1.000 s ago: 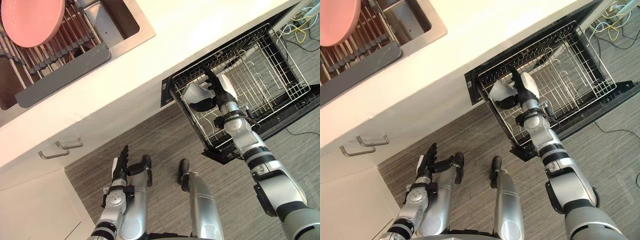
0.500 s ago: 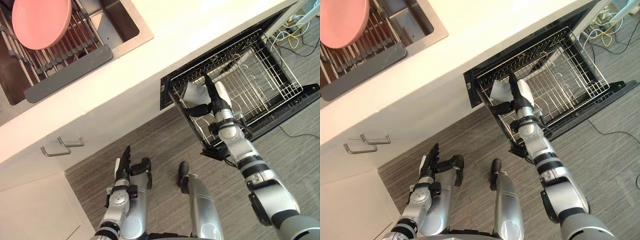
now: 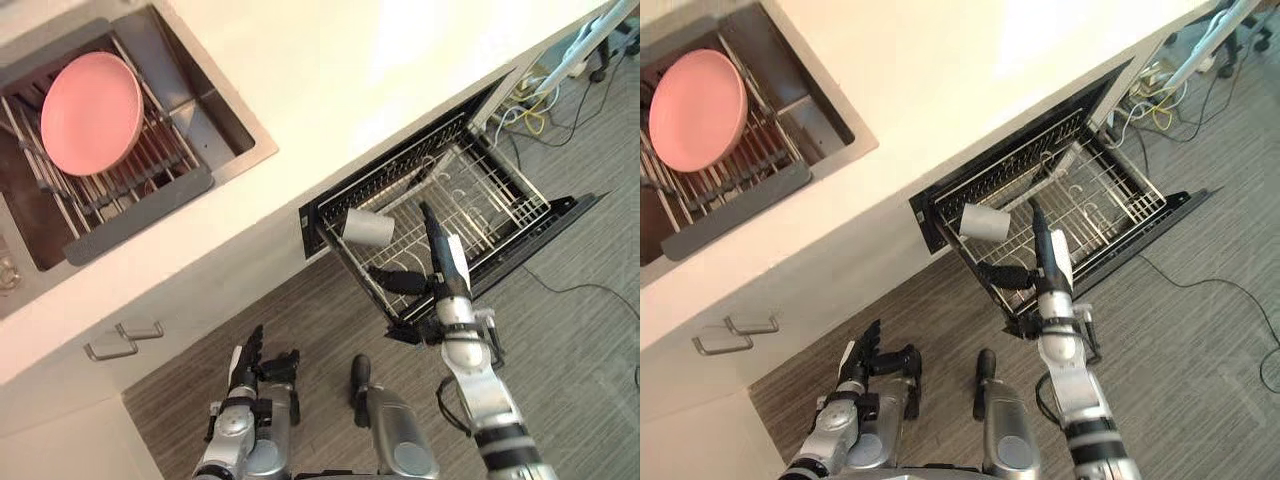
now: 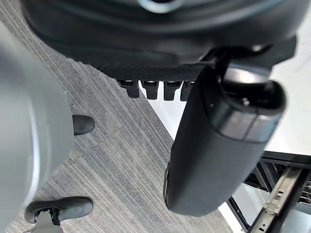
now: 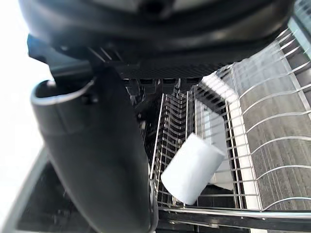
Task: Walk over to the sink, pick up the cup, carry it to the dishwasher, place the cup inside the dishwasher, then close the dishwasher door
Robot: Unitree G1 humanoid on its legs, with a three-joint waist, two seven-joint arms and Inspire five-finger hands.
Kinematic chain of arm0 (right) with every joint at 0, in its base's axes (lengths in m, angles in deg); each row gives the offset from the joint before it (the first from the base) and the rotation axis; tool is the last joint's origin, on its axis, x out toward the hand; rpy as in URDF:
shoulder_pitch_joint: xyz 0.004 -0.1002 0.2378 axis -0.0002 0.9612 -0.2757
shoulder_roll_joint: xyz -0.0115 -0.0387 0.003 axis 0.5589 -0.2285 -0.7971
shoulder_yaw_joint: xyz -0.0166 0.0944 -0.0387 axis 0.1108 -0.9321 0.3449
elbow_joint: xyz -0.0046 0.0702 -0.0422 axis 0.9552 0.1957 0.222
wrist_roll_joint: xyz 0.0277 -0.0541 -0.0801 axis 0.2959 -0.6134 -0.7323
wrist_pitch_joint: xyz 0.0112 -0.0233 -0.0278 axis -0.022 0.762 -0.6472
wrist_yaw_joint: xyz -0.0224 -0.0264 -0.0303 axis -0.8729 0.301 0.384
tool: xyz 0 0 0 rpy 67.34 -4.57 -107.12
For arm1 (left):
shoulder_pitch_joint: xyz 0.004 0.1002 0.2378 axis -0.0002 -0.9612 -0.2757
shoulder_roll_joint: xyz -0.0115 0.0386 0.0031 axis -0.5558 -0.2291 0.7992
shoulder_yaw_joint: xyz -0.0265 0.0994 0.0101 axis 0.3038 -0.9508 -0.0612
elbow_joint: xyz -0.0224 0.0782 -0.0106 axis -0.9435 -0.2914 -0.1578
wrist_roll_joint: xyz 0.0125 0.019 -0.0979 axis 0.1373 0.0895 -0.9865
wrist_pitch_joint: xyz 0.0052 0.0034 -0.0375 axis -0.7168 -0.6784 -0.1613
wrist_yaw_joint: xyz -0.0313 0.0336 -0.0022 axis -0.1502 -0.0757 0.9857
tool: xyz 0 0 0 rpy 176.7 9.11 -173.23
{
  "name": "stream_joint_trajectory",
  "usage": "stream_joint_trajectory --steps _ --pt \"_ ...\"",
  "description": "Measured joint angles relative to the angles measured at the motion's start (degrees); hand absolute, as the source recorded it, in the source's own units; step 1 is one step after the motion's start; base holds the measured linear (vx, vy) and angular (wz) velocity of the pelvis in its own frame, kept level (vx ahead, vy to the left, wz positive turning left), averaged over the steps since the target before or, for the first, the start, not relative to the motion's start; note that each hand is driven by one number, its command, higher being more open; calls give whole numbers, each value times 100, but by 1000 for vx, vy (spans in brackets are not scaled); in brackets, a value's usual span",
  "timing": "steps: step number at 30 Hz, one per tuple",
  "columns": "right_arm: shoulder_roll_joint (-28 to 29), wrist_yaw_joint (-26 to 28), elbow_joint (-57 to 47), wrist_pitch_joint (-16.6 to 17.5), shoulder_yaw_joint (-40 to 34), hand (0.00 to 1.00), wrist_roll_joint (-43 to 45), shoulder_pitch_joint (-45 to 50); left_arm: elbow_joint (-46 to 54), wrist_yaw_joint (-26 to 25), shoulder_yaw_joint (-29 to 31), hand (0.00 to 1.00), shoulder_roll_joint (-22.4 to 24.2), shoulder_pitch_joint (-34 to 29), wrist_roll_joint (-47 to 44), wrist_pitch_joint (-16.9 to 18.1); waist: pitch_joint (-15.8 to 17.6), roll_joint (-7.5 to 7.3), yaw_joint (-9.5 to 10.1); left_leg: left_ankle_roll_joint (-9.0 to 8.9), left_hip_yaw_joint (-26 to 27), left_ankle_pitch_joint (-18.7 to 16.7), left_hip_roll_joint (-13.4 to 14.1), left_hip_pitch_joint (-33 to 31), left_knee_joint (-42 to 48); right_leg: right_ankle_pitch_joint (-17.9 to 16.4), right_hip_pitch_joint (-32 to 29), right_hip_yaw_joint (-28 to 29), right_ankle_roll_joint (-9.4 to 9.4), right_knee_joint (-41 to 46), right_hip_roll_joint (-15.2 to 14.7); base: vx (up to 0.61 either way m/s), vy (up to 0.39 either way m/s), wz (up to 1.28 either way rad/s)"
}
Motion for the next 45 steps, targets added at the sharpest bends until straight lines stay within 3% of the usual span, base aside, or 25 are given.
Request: stream_joint_trajectory --steps 5,10,19,22,24,29,31,33,35,38,39,40,41,42,43,45 --pt "268 116 -529 241 -8 100 12 987 -366 18 33 100 -10 -233 200 -40 -649 44 -57 0 5 127 -70 476 -481 298 623 -16 32 -802 50 83 29 -1" --pt "594 206 -793 444 172 100 81 1373 -602 22 35 100 -20 -296 351 -57 -942 77 -70 -1 -33 240 -100 691 -678 489 925 -61 22 -1186 63 -29 1 4" --pt "711 189 -992 497 378 100 65 1516 -928 -2 37 100 -130 -312 436 -64 -1070 86 -51 -19 -184 365 -126 851 -847 627 1192 -202 8 -1436 65 -39 -9 8" --pt "690 113 -1223 497 431 100 41 1539 -909 -20 17 100 -127 -308 447 -58 -1059 103 -44 -53 -379 240 -129 732 -593 455 1209 -386 -5 -1206 48 16 -6 37" --pt "680 9 -1513 504 432 100 39 1537 -836 -25 16 100 -111 -298 444 -37 -1030 144 -13 -124 -546 9 -82 426 69 234 1218 -655 -25 -916 16 -8 6 57" --pt "689 -215 -1851 604 407 100 32 1324 -769 -41 25 100 -106 -277 390 -25 -984 156 108 -132 149 26 28 283 133 108 1469 -1098 -80 -1020 -56 -28 12 51" --pt "661 -342 -1854 607 342 100 12 1026 -767 -54 30 100 -98 -259 381 -19 -983 131 204 -123 308 96 -59 400 -265 125 1499 -1260 13 -1062 -151 30 19 35" --pt "617 -444 -1898 615 277 100 -11 943 -771 -52 19 100 -103 -253 381 -24 -982 139 180 -76 653 145 29 397 -299 106 1589 -1509 125 -1083 -232 90 25 63" --pt "566 -452 -1896 611 151 100 -36 930 -760 -106 29 100 -90 -245 370 -24 -973 111 234 59 538 196 -118 484 -358 -7 1715 -1684 219 -1022 -349 128 63 54" --pt "544 -456 -1870 610 94 100 -166 846 -759 -135 19 100 -97 -260 373 -30 -953 61 282 135 506 67 -418 829 -610 -458 1717 -1761 428 -362 -745 182 118 18" --pt "527 -455 -1806 609 77 100 -253 838 -765 -135 15 100 -104 -272 373 -40 -942 34 280 224 499 -1 -568 1094 -790 -715 1598 -1710 500 298 -999 139 115 3" --pt "506 -454 -1751 607 71 100 -288 833 -766 -135 15 100 -97 -290 371 -44 -942 32 280 231 482 -1 -622 1242 -910 -794 1471 -1645 485 734 -1122 137 113 3" --pt "485 -450 -1621 590 61 100 -397 827 -755 -135 1 100 -95 -342 372 -43 -956 9 265 250 441 22 -703 1493 -1098 -828 1140 -1505 425 1732 -1335 241 147 19" --pt "512 -448 -1503 578 60 100 -440 827 -728 -124 -44 100 -184 -377 377 -35 -988 -90 188 389 272 28 -824 1676 -1143 -722 771 -1265 286 2783 -1567 256 98 38" --pt "519 -437 -1426 575 62 100 -459 826 -735 -124 -96 100 -210 -393 378 -45 -1016 -154 119 426 167 13 -857 1750 -1112 -625 577 -1074 181 3190 -1609 357 59 78" --pt "467 -333 -1273 515 22 100 -494 820 -740 -125 -145 100 -298 -397 381 -105 -1068 -216 -47 455 -277 -79 -697 1780 -970 -1097 158 -485 146 3432 -1150 322 -31 97"
